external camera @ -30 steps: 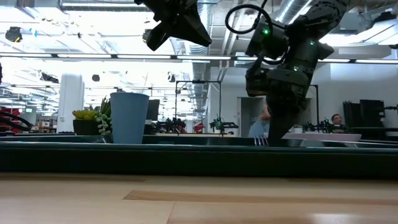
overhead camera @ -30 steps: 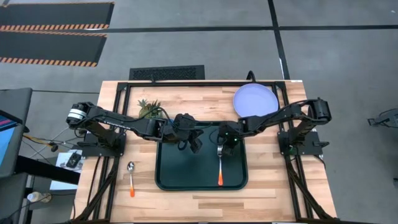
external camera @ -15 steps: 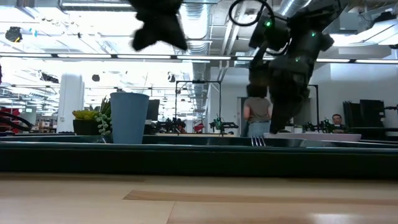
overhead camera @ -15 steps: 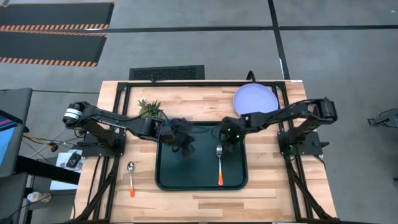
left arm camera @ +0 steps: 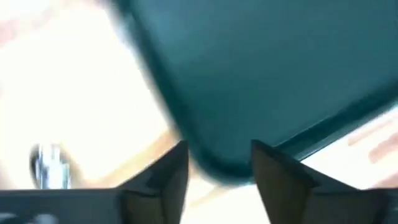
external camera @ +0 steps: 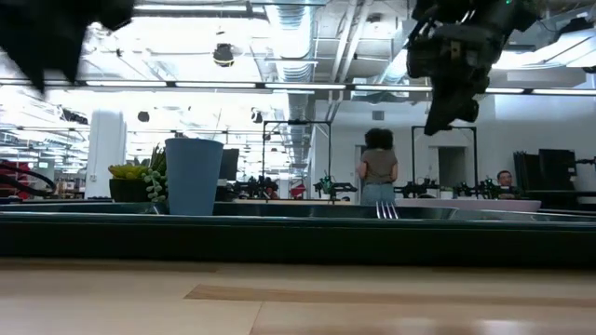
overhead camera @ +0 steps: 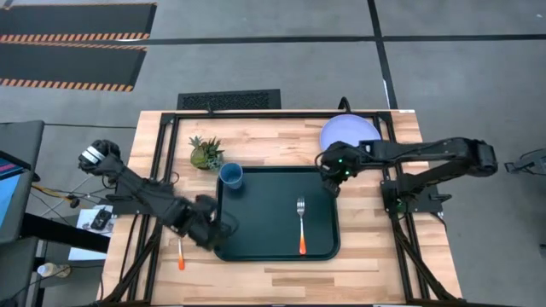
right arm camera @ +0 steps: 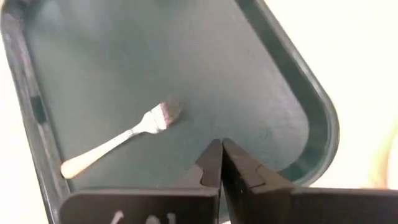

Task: Pick and place plate/cup/fork/spoon on tray
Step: Put the orange spoon on the black tray to the right of the orange fork

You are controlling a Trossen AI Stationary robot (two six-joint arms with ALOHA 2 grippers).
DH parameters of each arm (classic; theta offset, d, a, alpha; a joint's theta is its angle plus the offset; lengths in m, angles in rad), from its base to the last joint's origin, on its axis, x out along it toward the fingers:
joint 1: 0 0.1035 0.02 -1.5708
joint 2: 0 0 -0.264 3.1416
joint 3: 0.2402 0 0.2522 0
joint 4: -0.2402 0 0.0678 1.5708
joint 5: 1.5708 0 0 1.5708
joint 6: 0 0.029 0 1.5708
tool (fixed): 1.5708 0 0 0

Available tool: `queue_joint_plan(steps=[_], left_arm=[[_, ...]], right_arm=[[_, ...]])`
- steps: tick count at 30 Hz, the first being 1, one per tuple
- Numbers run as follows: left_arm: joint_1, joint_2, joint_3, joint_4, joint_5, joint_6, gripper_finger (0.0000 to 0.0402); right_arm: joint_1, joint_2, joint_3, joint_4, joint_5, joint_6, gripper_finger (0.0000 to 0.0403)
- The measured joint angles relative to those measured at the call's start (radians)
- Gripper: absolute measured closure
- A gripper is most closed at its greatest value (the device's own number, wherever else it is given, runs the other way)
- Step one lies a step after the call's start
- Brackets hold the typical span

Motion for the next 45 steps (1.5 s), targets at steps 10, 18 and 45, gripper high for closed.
queue_joint_plan(steps=[10, 18, 45], left_arm=[[-0.210, 0.000, -0.223, 0.015, 0.165, -0.538, 0.0155], [-0.258, 0.000, -0.362, 0.162, 0.229, -0.622, 0.0154], [-0.258, 0.001, -0.425, 0.257, 0.159, -0.561, 0.0399]], right_arm=[[-0.004, -0.047, 0.000, -0.010, 0.029, 0.017, 0.0380], [-0.004, -0.044, 0.000, -0.015, 0.029, 0.017, 0.0376], [-0.004, -0.044, 0.000, -0.007, 0.024, 0.045, 0.0378]])
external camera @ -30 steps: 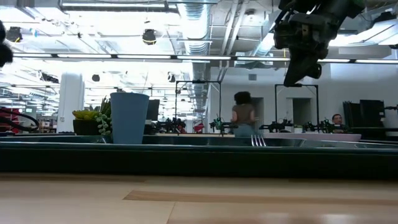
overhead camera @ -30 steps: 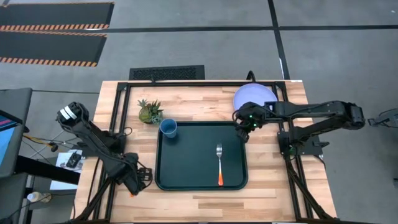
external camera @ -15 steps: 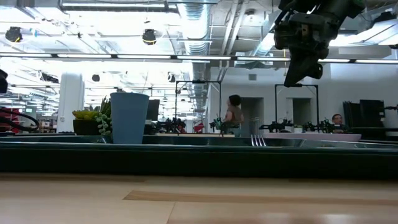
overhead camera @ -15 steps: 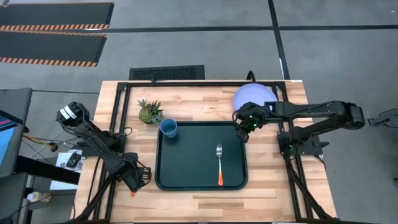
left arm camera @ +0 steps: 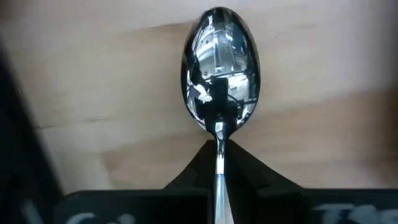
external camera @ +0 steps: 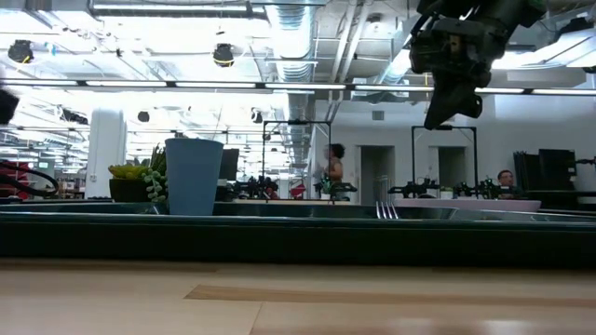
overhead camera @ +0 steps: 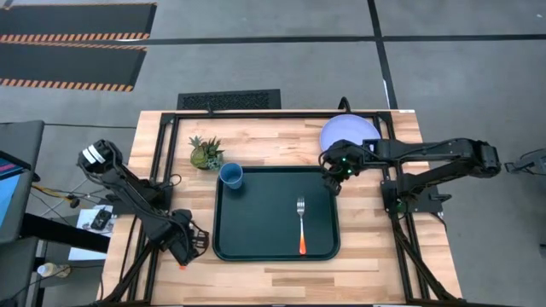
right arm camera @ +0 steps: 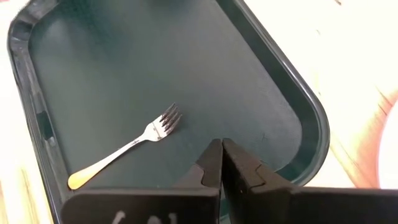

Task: Pick and place plate/cup/fork/spoon on tray
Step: Put the orange spoon on the black tray to the right of the orange fork

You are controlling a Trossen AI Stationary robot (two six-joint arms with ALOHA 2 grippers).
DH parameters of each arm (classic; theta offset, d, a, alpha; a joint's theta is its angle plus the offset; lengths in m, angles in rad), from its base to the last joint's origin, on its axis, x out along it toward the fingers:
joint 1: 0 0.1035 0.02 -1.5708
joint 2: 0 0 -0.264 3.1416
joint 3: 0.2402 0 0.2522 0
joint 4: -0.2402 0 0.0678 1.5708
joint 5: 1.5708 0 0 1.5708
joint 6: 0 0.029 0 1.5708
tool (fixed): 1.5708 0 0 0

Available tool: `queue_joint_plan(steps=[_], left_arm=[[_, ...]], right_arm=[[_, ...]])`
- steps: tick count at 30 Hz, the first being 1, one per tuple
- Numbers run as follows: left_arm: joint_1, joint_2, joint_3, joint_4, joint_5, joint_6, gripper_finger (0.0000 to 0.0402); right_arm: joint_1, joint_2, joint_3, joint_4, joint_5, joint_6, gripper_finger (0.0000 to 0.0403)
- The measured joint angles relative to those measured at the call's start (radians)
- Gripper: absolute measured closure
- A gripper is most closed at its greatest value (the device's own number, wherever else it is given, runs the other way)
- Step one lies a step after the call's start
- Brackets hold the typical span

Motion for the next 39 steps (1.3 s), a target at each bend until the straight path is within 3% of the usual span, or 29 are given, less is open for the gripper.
queue_joint_plan(steps=[4, 8, 15, 19, 23, 29, 33, 39], left_arm=[[0.001, -0.047, 0.088, 0.011, -0.108, 0.018, 0.0400], [0.000, -0.127, 0.192, 0.014, -0.281, 0.079, 0.0400], [0.022, -0.301, 0.286, 0.017, -0.725, 0.288, 0.0401], [0.089, -0.399, 0.286, 0.091, -0.846, 0.491, 0.0401], [0.196, -0.448, 0.286, 0.343, -0.768, 0.826, 0.0401], [0.412, -0.416, 0.286, 0.843, -0.460, 1.275, 0.0401], [0.559, -0.350, 0.286, 1.027, -0.211, 1.355, 0.0401], [0.723, -0.179, 0.286, 1.250, 0.133, 1.288, 0.0401]], right_arm=[[0.000, 0.000, 0.000, 0.041, -0.002, -0.003, 0.0376], [0.002, 0.000, -0.001, 0.134, -0.024, -0.046, 0.0378], [0.002, 0.000, -0.001, 0.459, -0.252, -0.156, 0.0366], [-0.002, 0.000, -0.001, 0.687, -0.295, -0.163, 0.0334], [-0.007, 0.000, -0.001, 0.906, -0.311, -0.158, 0.0283], [-0.007, 0.022, 0.000, 1.132, -0.317, -0.067, 0.0208], [0.003, 0.020, 0.000, 1.219, -0.316, -0.055, 0.0181], [0.003, 0.021, 0.058, 1.241, -0.345, -0.056, 0.0181]])
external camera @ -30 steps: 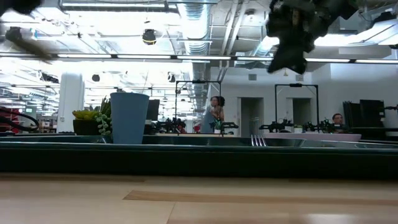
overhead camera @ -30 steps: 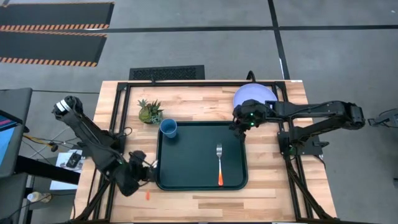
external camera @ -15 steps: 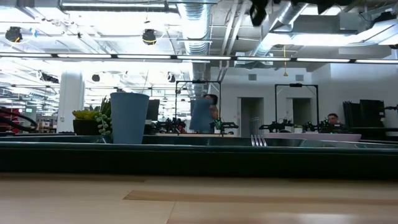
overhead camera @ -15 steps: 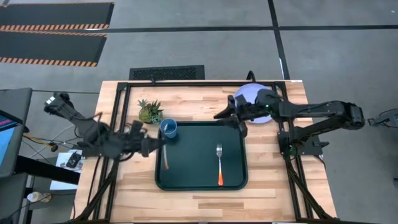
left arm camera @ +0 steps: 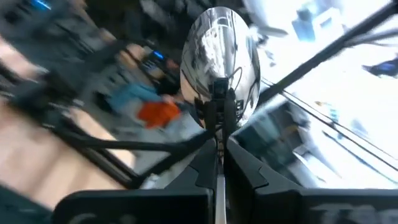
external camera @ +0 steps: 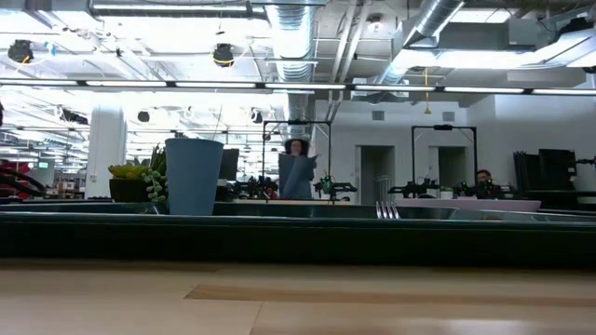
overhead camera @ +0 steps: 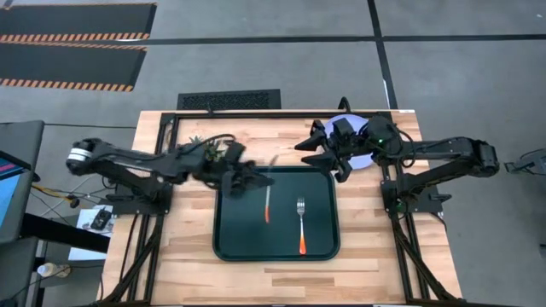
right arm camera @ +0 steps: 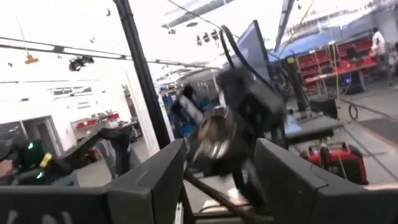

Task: Pick and place plate/cup/fork/spoon on tray
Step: Put the orange spoon on the black tray to the right of the orange fork

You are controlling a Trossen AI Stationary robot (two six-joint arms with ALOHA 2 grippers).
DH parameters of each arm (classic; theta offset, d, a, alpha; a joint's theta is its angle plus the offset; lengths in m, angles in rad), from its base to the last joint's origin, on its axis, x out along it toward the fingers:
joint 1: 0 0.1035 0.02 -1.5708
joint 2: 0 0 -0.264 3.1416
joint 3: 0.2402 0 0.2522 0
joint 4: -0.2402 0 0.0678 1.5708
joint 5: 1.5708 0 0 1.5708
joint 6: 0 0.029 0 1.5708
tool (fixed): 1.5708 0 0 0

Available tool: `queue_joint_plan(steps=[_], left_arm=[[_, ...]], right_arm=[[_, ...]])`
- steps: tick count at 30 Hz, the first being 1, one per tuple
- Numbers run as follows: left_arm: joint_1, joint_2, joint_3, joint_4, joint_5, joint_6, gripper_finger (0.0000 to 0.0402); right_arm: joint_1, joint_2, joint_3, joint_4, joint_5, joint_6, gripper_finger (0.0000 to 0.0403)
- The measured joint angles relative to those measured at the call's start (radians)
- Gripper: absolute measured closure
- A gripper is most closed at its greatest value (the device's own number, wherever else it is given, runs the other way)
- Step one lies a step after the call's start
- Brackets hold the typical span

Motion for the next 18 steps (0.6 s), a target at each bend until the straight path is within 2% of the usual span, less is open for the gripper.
queue_joint_plan(steps=[3, 8, 12, 18], left_arm=[[0.047, 0.100, 0.000, 0.160, 0.134, -0.059, 0.0401], [0.079, 0.240, 0.000, 0.468, 0.258, -0.127, 0.0401], [0.091, 0.322, 0.000, 0.665, 0.292, -0.181, 0.0401], [0.103, 0.388, 0.000, 0.711, 0.291, -0.226, 0.0401]], right_arm=[[-0.003, 0.016, 0.031, -0.013, -0.027, -0.015, 0.0186], [-0.017, 0.013, 0.045, -0.074, -0.058, -0.040, 0.0187], [-0.017, 0.017, 0.043, -0.116, -0.070, -0.053, 0.0186], [-0.017, 0.033, 0.044, -0.129, -0.081, -0.070, 0.0186]])
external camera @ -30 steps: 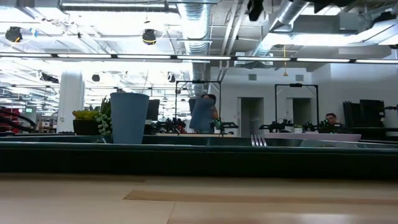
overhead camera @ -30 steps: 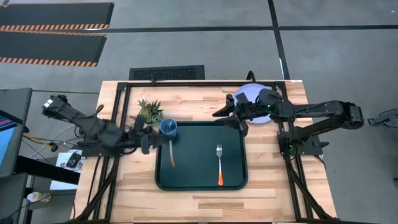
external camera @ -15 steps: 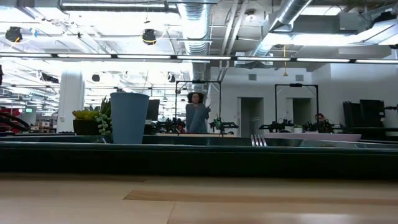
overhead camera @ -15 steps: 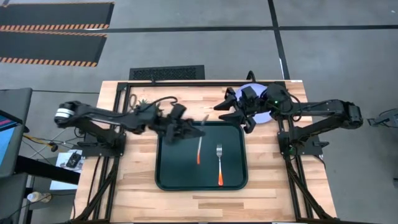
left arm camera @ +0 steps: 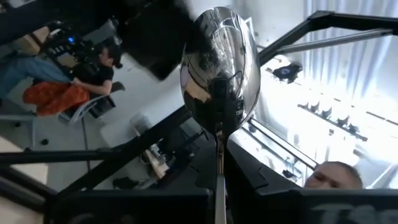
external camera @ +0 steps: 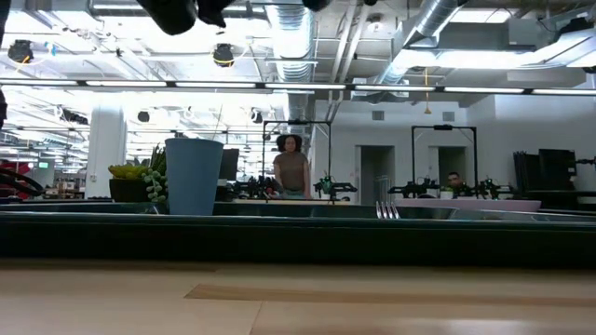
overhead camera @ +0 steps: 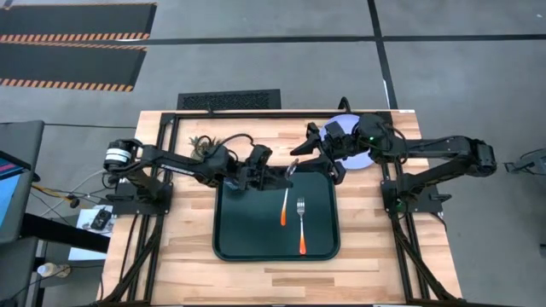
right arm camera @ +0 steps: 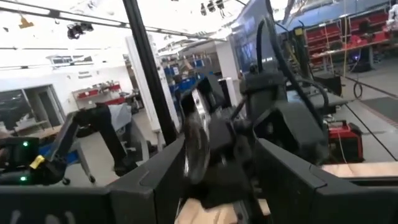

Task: Pick and place plate/cup/fork/spoon on tray
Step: Put the orange spoon on the black tray to the right of the orange fork

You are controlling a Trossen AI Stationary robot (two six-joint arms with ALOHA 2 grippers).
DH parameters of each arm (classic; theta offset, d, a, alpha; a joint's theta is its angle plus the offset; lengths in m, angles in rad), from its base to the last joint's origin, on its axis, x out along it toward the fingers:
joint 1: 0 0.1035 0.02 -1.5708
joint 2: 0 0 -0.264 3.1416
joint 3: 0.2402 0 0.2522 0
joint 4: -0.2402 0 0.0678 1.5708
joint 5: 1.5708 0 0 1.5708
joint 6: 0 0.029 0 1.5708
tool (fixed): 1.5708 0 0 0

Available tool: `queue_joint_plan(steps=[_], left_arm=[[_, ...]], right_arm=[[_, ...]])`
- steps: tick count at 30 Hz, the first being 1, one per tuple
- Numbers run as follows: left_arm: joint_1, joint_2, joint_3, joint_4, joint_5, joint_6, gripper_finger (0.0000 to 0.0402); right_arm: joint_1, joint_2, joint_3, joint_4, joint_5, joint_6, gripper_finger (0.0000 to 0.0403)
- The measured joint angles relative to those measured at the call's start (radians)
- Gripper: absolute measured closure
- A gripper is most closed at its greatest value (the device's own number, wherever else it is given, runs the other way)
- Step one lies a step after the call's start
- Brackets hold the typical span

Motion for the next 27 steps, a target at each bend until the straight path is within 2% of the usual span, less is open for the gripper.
queue_joint_plan(steps=[6, 14, 24, 27], left_arm=[[0.008, 0.002, 0.000, 0.007, -0.009, 0.019, 0.0401], [0.029, 0.002, 0.000, 0.003, -0.002, 0.018, 0.0401], [0.041, 0.000, 0.001, -0.029, 0.006, 0.000, 0.0401], [0.041, -0.001, 0.001, -0.043, -0.003, -0.002, 0.0401]], right_arm=[[0.001, -0.001, 0.000, -0.007, -0.021, -0.008, 0.0195], [0.001, -0.002, 0.000, -0.006, -0.064, -0.008, 0.0291], [-0.012, -0.002, -0.001, -0.013, -0.069, -0.013, 0.0388], [-0.013, -0.002, -0.001, -0.018, -0.069, -0.008, 0.0394]])
